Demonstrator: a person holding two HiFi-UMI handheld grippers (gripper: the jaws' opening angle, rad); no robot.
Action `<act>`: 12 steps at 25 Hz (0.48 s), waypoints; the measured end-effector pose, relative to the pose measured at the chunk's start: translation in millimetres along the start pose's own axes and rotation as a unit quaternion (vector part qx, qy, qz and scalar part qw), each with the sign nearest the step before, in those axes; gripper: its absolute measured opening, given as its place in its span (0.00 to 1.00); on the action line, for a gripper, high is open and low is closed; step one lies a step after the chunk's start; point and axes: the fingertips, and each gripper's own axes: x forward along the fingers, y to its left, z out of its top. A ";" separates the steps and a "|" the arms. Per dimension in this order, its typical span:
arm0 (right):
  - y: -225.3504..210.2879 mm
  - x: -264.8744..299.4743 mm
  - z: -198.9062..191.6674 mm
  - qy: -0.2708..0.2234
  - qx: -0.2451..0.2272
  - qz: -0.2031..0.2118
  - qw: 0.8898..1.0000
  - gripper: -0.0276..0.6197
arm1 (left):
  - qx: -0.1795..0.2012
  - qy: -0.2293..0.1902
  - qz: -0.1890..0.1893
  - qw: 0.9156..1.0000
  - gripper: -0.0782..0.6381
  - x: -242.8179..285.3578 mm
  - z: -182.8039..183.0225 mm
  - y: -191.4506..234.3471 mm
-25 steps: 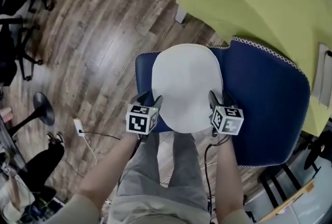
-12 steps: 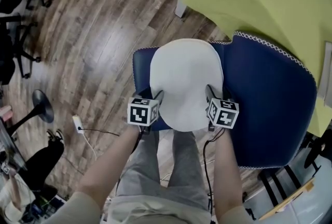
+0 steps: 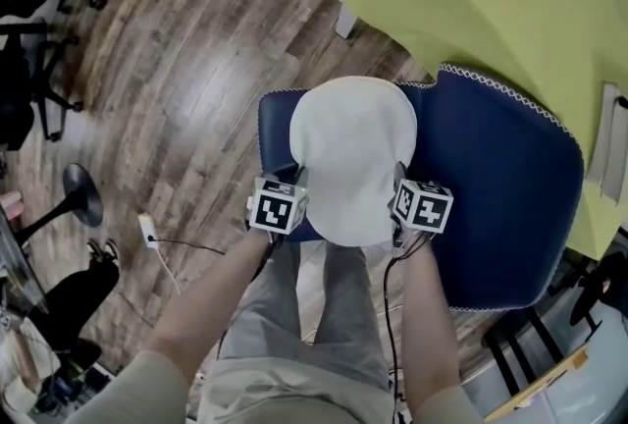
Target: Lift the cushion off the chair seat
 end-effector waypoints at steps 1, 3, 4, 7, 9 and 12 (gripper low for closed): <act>1.9 -4.1 0.1 -0.001 -0.003 0.001 1.000 0.15 | 0.005 0.003 -0.008 1.000 0.18 -5.0 0.9 -1.2; 5.7 -13.8 -1.8 0.002 0.000 0.005 1.000 0.15 | 0.004 0.009 -0.019 1.000 0.18 -15.1 0.8 -4.3; 7.7 -20.0 -4.2 0.002 0.003 0.007 1.000 0.15 | 0.009 0.011 -0.021 1.000 0.18 -21.8 1.8 -6.5; 11.4 -43.3 -11.1 -0.007 0.020 0.007 1.000 0.15 | 0.035 0.004 -0.022 0.999 0.17 -47.5 13.6 -15.1; 13.3 -61.2 -9.1 -0.019 0.035 0.003 0.999 0.15 | 0.041 -0.004 -0.026 0.999 0.17 -62.9 23.6 -20.4; 23.2 -89.6 3.3 -0.042 0.036 0.003 0.998 0.15 | 0.051 -0.016 -0.014 0.998 0.17 -88.1 37.3 -23.9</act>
